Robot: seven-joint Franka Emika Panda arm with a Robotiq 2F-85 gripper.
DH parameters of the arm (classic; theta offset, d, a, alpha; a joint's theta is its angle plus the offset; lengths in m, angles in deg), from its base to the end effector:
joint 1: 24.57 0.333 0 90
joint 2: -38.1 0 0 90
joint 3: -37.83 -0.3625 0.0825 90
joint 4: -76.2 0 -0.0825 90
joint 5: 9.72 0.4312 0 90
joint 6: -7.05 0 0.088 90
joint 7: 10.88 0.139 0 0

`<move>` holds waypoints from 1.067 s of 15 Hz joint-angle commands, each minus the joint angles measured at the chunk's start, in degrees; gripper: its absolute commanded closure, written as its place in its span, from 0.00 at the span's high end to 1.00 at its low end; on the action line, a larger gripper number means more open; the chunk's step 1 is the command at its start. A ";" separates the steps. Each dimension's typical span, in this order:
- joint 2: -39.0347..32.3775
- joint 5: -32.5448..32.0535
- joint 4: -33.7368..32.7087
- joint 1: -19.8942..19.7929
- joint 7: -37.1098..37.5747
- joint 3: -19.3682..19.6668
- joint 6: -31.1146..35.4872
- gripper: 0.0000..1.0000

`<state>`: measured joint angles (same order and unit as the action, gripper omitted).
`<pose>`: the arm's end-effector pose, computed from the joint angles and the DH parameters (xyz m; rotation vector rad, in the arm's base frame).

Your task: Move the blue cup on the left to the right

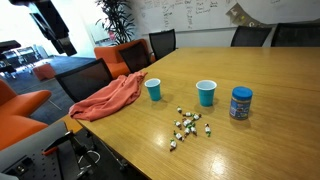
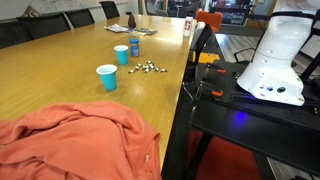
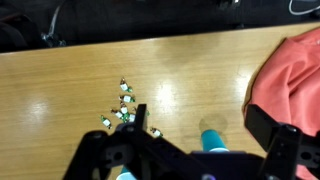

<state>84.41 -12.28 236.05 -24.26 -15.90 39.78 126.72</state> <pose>0.3254 -0.0114 0.4175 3.1132 0.1374 0.1652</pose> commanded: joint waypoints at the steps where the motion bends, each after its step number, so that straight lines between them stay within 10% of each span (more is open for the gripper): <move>1: -14.45 2.55 -3.31 1.14 6.21 -3.01 13.17 1.00; 8: -38.09 0.75 -18.17 0.10 19.45 -8.95 25.23 1.00; 16: -38.58 -0.32 -16.95 0.03 21.45 -8.26 25.57 1.00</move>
<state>51.21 -11.51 222.70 -23.44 1.60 32.05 151.47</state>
